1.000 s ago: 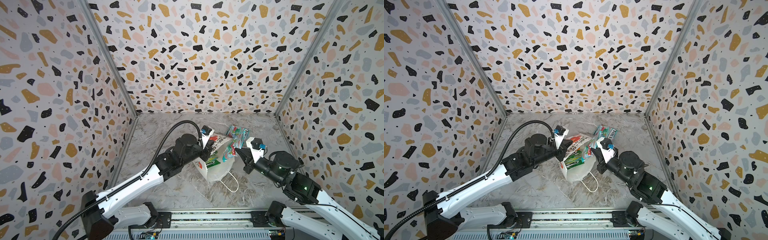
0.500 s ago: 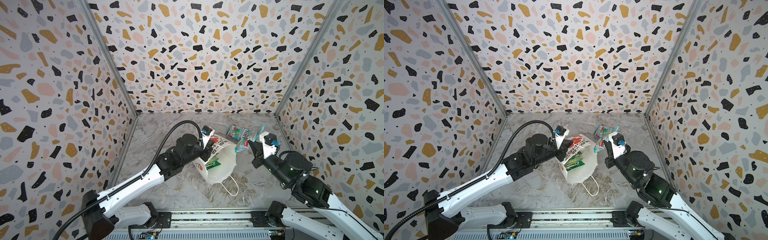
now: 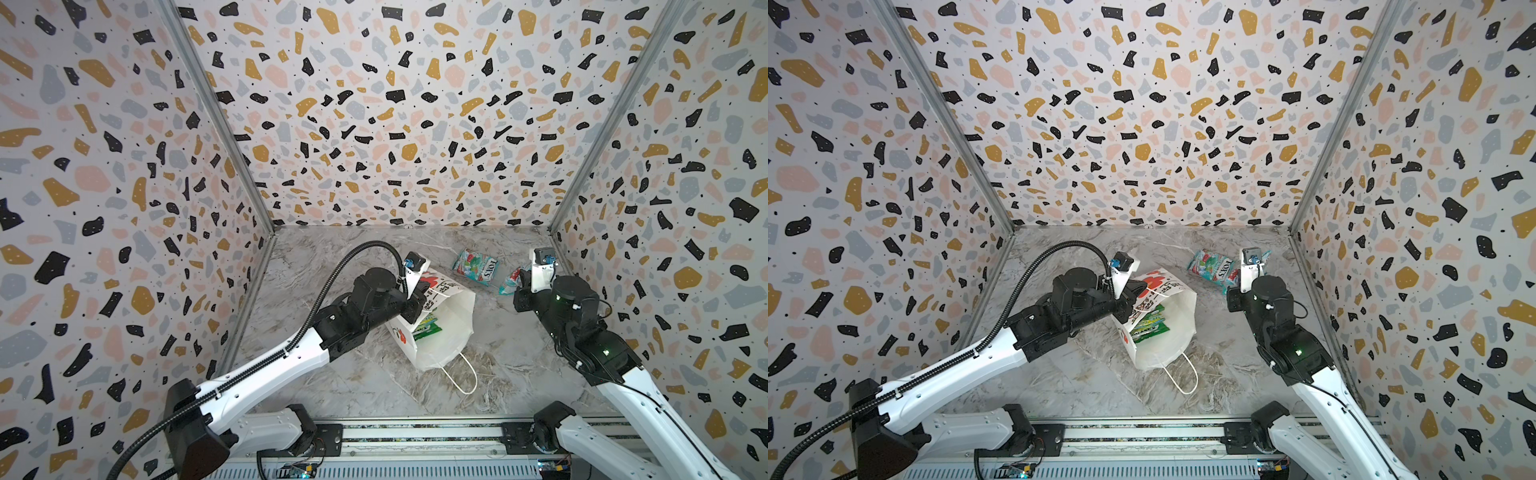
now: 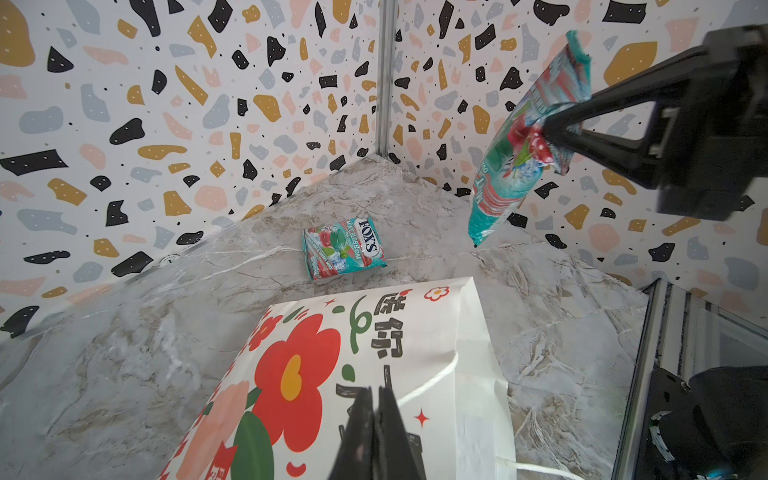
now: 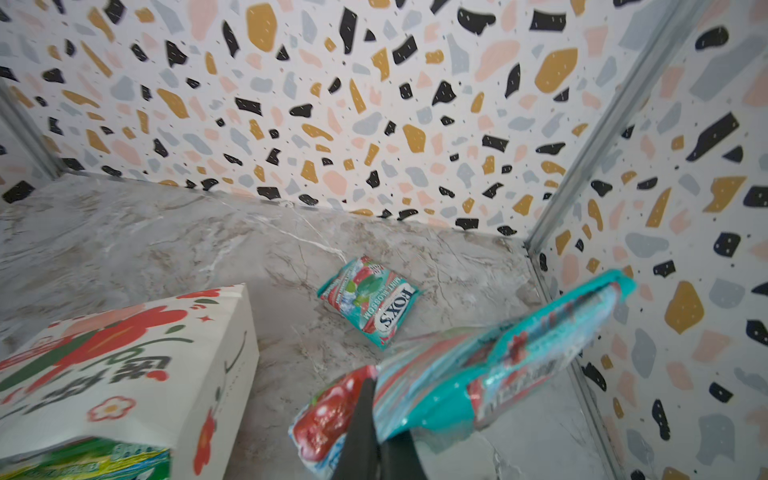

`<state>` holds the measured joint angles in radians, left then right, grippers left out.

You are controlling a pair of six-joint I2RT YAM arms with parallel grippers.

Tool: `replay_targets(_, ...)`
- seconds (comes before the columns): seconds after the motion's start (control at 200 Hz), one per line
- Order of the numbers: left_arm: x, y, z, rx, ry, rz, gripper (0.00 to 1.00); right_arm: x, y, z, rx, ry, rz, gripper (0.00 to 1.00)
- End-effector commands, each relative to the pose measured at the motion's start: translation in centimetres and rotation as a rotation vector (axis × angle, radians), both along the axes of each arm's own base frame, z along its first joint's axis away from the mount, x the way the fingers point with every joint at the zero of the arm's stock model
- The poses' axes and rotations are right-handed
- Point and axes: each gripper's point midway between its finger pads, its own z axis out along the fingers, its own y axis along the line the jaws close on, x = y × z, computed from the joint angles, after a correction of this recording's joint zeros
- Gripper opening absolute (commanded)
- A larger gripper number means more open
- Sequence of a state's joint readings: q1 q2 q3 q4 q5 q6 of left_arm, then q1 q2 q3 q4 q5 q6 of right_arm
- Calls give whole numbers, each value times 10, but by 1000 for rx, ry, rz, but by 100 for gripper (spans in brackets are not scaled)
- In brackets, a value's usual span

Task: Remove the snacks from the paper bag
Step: 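Lower the teal packet beside the first packet and open the right gripper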

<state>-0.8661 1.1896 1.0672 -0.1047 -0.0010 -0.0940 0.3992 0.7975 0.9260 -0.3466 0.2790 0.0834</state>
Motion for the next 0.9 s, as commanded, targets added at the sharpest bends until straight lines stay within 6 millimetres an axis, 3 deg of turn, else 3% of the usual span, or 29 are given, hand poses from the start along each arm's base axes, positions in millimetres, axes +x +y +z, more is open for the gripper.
replay_targets(0.0,0,-1,4,-17,-9,1,0,13,9,-13,113,42,106,0)
replay_targets(0.19,0,0,6,-19,-14,4,0,42,15,-55,179,128,173,0)
replay_targets(0.375,0,0,6,-21,-12,0,0,67,43,-86,240,192,302,0)
replay_targets(0.646,0,0,5,-15,-16,5,0,91,85,-105,342,230,508,0)
replay_targets(0.891,1,1,5,-11,-15,6,0,93,124,-118,411,258,699,0)
